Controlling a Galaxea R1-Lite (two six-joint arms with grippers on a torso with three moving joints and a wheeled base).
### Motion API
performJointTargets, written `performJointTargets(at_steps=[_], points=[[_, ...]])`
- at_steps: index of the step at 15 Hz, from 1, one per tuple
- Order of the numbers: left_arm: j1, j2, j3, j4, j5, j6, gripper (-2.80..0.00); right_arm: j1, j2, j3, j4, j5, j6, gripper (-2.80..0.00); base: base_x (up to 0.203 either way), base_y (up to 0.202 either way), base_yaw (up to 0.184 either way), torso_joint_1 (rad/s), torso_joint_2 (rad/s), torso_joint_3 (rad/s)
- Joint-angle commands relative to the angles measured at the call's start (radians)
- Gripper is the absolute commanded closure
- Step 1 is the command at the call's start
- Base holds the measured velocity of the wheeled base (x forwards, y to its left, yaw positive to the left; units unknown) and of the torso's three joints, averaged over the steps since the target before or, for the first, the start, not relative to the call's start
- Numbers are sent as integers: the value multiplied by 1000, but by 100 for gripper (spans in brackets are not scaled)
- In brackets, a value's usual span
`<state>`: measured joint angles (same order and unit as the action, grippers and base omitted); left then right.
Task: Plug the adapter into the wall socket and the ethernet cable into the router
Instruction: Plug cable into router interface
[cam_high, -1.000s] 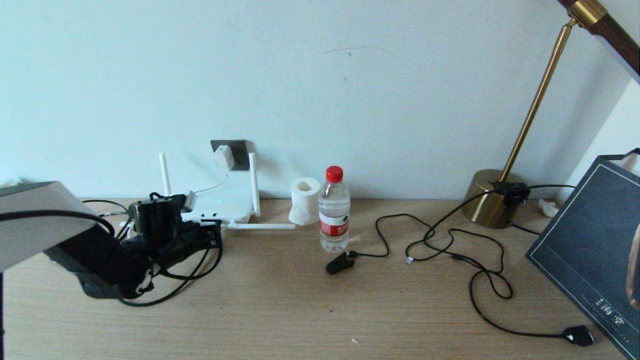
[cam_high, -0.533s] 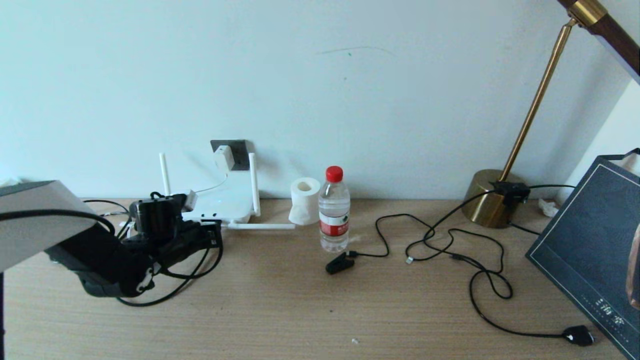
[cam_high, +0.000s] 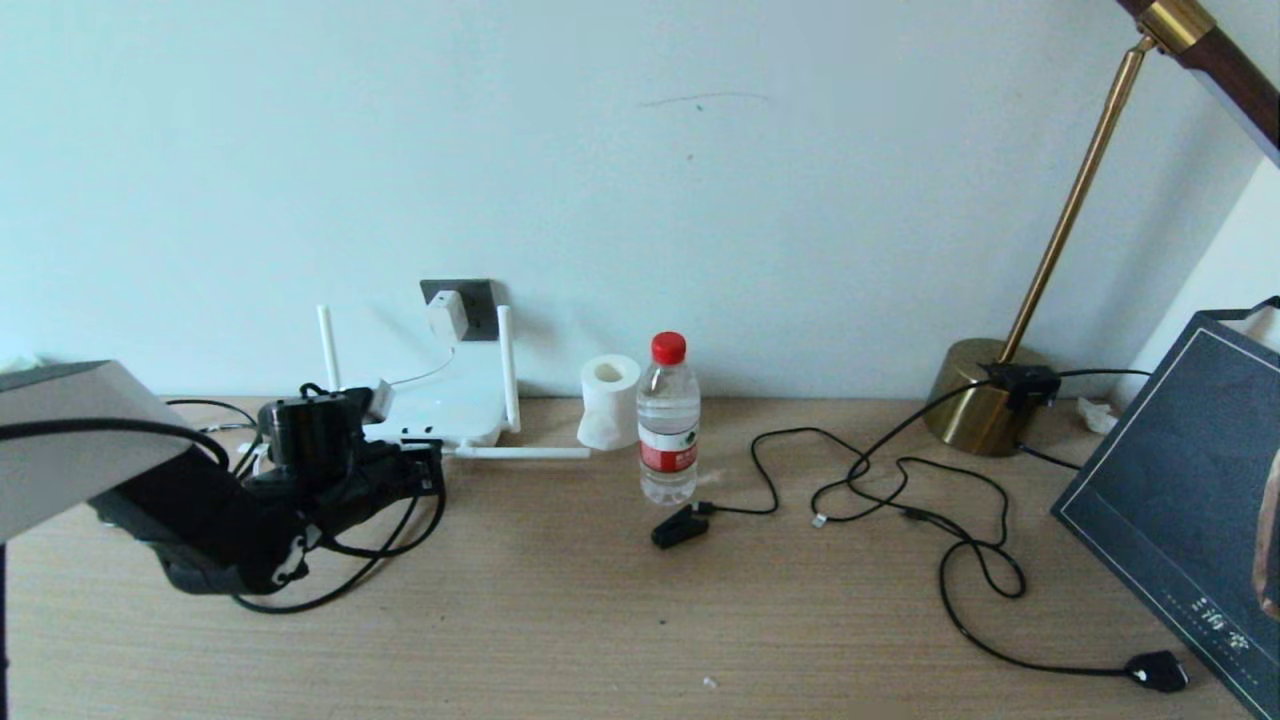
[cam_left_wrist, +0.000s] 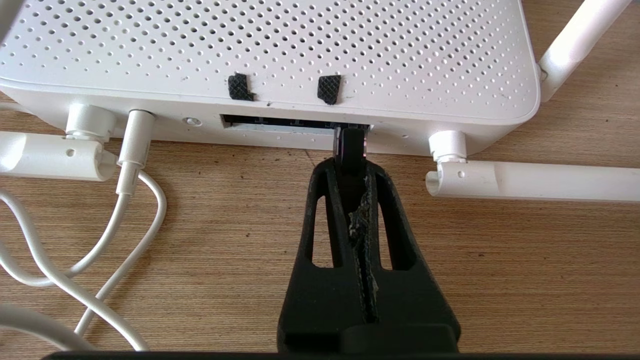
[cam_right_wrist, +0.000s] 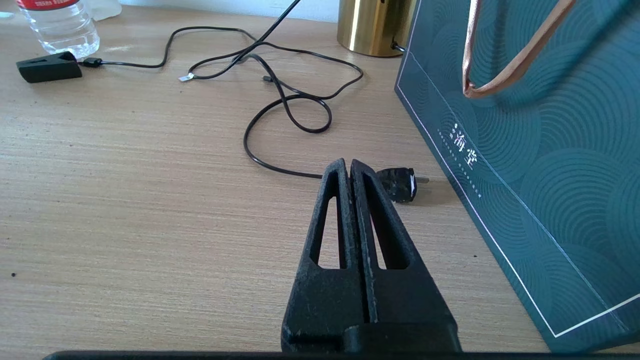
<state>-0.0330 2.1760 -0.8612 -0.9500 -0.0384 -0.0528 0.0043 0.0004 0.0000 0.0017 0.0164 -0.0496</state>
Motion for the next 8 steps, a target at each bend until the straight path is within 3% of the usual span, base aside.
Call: performJointTargets(at_steps=[1, 7, 8], points=[[0, -4, 4, -4, 0, -1, 0, 0, 0, 0, 0, 0, -1, 0, 0, 0, 0, 0, 0, 0], [1, -7, 7, -4, 0, -1, 0, 0, 0, 0, 0, 0, -1, 0, 0, 0, 0, 0, 0, 0], [1, -10, 7, -4, 0, -1, -280, 0, 1, 0, 0, 0, -1, 0, 0, 0, 0, 0, 0, 0]])
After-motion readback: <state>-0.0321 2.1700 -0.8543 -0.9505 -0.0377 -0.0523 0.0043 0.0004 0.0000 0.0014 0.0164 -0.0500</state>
